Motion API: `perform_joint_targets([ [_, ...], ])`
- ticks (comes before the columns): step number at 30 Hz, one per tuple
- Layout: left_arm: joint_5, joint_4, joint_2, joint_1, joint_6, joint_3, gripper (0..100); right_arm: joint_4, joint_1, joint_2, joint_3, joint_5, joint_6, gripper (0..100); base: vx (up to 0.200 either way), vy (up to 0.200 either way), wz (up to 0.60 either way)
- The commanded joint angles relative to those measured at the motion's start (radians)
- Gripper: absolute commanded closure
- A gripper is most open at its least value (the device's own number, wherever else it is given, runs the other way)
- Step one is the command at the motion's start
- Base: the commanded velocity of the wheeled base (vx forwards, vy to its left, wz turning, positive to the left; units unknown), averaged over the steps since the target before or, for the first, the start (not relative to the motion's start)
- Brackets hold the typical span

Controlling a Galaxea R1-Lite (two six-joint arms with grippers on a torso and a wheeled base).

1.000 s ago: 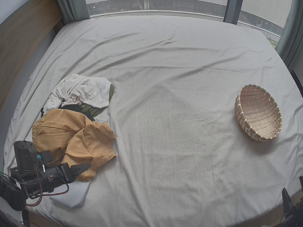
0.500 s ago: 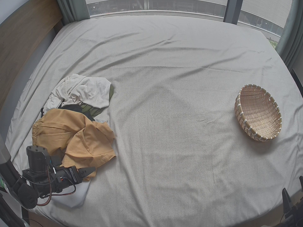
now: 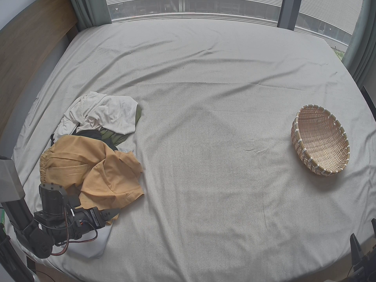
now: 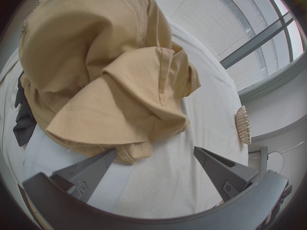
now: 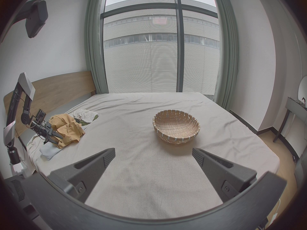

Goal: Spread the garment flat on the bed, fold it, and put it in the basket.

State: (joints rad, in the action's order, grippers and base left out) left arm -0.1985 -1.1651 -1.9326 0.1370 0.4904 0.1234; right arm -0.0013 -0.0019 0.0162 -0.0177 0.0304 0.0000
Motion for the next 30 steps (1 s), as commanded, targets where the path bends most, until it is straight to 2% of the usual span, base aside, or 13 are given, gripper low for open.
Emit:
perform_joint_targets([
  [1, 0.002, -0.001, 0.001, -0.016, -0.001, -0.005, 0, 0.000, 0.000, -0.015, 0.018, 0.000, 0.000, 0, 0.000, 0.000, 0.00],
  [19, -0.004, -0.082, -0.059, -0.019, -0.004, 0.027, 0, 0.000, 0.000, -0.015, 0.018, 0.000, 0.000, 0, 0.000, 0.000, 0.00],
  [26, 0.001, -0.169, -0.138, 0.006, -0.003, 0.033, 0, 0.000, 0.000, -0.015, 0.018, 0.000, 0.000, 0, 0.000, 0.000, 0.00],
  [27, 0.001, -0.180, -0.149, 0.007, -0.003, 0.033, 100, 0.000, 0.000, -0.015, 0.018, 0.000, 0.000, 0, 0.000, 0.000, 0.00],
  [30, 0.001, -0.214, -0.174, 0.012, 0.005, 0.035, 100, 0.000, 0.000, -0.015, 0.018, 0.000, 0.000, 0, 0.000, 0.000, 0.00],
])
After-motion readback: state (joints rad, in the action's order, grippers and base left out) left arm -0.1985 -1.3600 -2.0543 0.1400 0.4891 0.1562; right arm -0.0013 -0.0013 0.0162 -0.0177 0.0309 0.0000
